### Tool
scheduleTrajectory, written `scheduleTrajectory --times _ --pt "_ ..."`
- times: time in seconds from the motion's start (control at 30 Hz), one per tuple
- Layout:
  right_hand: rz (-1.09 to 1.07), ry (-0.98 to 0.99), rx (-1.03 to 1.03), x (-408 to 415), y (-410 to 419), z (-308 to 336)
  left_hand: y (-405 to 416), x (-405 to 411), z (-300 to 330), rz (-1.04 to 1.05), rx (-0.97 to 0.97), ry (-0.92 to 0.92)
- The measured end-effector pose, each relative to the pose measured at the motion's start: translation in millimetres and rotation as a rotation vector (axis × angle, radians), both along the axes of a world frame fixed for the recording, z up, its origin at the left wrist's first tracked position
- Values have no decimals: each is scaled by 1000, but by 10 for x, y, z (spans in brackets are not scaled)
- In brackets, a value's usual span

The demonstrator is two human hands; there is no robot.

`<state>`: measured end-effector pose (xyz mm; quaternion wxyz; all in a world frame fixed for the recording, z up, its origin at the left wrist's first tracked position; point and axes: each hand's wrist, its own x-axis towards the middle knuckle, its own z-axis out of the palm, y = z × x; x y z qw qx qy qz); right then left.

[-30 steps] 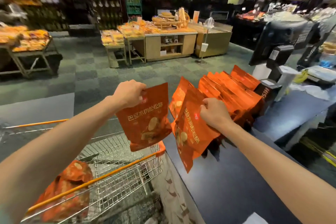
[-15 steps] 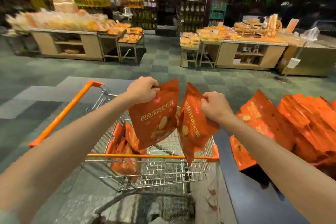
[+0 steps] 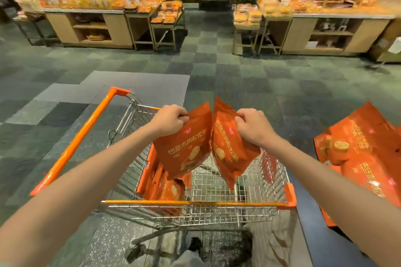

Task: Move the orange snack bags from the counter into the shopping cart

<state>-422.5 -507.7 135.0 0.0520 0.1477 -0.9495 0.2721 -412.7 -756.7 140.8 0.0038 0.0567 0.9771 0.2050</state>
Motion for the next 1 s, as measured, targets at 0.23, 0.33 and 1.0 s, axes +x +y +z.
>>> scheduleTrajectory --times 0.23,0.33,1.0 --pt "4 -141 59 -665 -166 -723 -146 -762 -819 -20 28 -175" --pt "-31 -262 75 -857 -272 -1106 -204 -963 -1261 -12 20 -289" --pt "-216 -788 31 -949 -836 -3274 -573 -753 -3386 365 116 -844"
